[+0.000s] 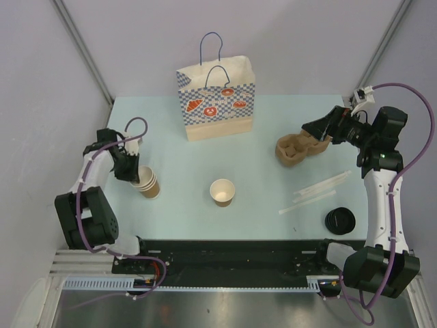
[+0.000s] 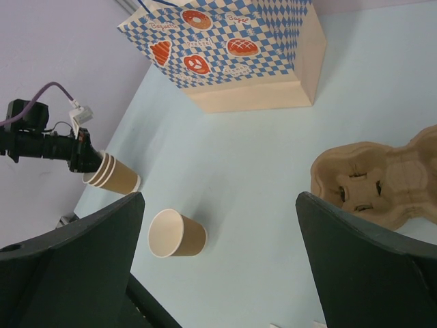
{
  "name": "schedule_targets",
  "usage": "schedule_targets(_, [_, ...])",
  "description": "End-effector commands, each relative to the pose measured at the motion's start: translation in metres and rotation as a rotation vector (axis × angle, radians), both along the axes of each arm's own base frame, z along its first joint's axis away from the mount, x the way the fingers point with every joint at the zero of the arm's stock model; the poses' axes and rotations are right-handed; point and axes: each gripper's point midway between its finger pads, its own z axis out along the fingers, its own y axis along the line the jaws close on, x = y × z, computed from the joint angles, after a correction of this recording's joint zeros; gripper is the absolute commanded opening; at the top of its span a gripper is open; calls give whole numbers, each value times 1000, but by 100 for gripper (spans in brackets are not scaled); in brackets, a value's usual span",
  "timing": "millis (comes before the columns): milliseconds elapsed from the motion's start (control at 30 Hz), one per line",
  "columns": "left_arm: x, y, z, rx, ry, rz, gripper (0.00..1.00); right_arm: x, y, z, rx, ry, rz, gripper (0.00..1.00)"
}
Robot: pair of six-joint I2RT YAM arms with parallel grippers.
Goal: Pack the takeout coffee
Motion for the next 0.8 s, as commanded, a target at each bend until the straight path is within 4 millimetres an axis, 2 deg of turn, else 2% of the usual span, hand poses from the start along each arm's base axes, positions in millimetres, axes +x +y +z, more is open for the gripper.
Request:
schedule_targets(0, [36, 26, 45, 91, -121, 30, 11, 1, 1, 6, -16, -45, 14, 100])
schedule_targets(67, [48, 44, 61, 142, -135, 43, 8, 2, 1, 6, -13, -42, 14, 100])
schedule_targets(233, [65, 89, 73, 206, -112, 97, 8, 2, 1, 6, -16, -45, 13, 100])
schedule_targets(267, [67, 96, 65, 203, -87, 108, 8, 1, 1, 6, -17, -43, 13, 100])
schedule_targets(333, [73, 113, 68, 207, -93, 138, 8, 1, 1, 6, -17, -44, 16, 99])
schedule_targets(367, [76, 117, 59, 193, -73, 143, 8, 2, 1, 6, -17, -44, 15, 100])
schedule_targets(433, [82, 130, 59, 194, -72, 159, 8, 3, 1, 5, -13, -41, 15, 100])
schedule_targets(467, [85, 133, 52, 186, -57, 162, 8, 3, 1, 4, -13, -38, 15, 100])
schedule_targets(600, [95, 147, 47, 184, -63, 181, 8, 5, 0, 3, -11, -34, 14, 100])
schedule_targets(767, [98, 150, 36, 186, -64, 193, 11, 7, -1, 1, -10, -26, 11, 100])
